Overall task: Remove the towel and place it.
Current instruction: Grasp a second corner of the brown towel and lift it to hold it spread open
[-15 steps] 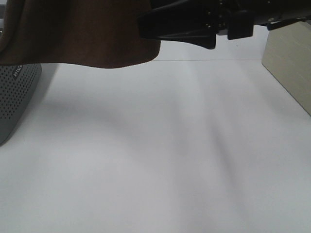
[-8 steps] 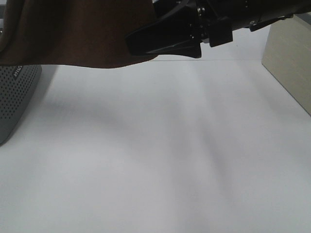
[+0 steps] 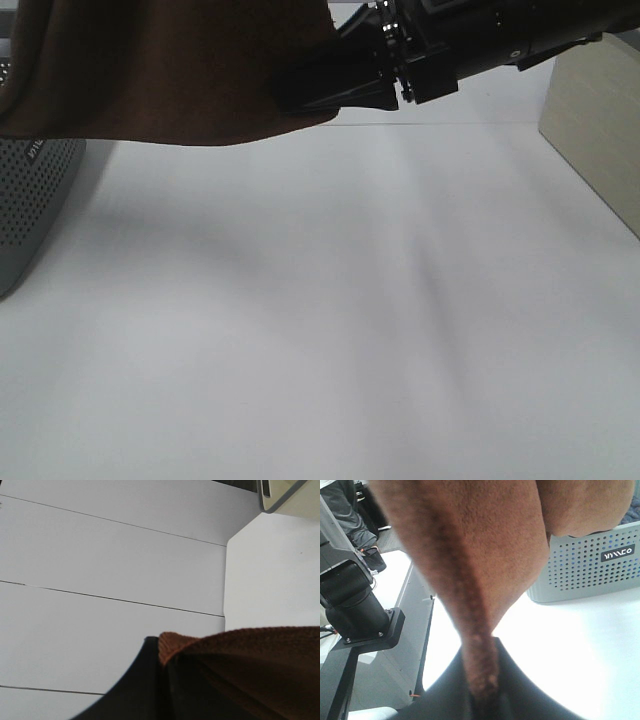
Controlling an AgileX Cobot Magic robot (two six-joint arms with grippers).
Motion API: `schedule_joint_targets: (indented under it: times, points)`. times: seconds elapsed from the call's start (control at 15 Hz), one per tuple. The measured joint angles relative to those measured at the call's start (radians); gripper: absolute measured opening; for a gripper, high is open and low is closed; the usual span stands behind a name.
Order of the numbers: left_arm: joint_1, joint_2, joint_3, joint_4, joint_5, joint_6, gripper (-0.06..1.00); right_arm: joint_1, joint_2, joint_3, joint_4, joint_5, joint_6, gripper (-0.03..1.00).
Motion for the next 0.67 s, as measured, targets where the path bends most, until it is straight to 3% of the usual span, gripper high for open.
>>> schedule_joint_targets:
  times: [0.07, 0.27, 0.4, 0.53, 0.67]
  points:
    - [0.0, 0.0, 0.0, 0.0, 0.022, -0.002, 0.0, 0.0, 0.0, 0.0, 0.001, 0.0, 0.005, 0.01]
    - [0.0, 0.0, 0.0, -0.003, 0.079, -0.022, 0.0, 0.0, 0.0, 0.0, 0.02, -0.007, 0.072, 0.01]
    - [0.0, 0.0, 0.0, -0.003, 0.088, -0.075, 0.0, 0.0, 0.0, -0.009, -0.002, -0.037, 0.208, 0.01]
    - [0.0, 0.0, 0.0, -0.003, 0.089, -0.111, 0.0, 0.0, -0.018, -0.067, -0.138, -0.051, 0.375, 0.01]
    - [0.0, 0.0, 0.0, -0.003, 0.089, -0.131, 0.0, 0.0, -0.048, -0.193, -0.362, -0.034, 0.632, 0.01]
